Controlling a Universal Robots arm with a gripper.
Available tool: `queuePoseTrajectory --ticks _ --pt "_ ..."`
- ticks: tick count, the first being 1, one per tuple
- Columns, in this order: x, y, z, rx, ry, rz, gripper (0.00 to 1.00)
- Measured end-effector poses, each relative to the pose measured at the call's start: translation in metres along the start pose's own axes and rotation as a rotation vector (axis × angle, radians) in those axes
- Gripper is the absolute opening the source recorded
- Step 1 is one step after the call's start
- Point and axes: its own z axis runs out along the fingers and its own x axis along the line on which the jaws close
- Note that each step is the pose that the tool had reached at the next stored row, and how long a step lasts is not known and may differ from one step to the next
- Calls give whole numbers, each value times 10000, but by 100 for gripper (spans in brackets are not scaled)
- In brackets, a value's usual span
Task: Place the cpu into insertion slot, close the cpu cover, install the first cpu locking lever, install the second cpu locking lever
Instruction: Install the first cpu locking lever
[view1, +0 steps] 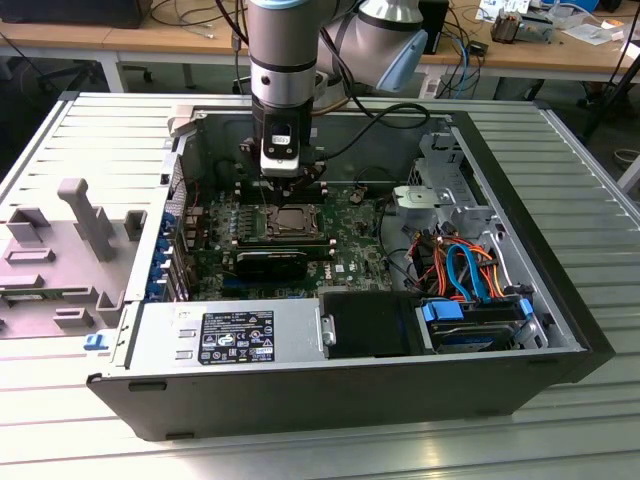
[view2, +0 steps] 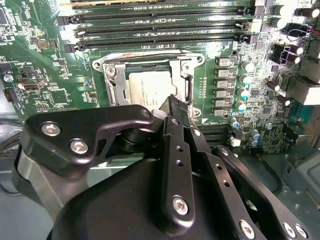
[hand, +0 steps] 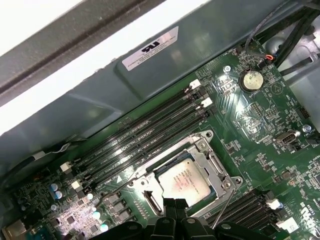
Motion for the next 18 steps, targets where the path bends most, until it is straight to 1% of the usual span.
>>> queuePoseTrajectory --ticks 18 --pt "0 0 0 4 -6 -367 11"
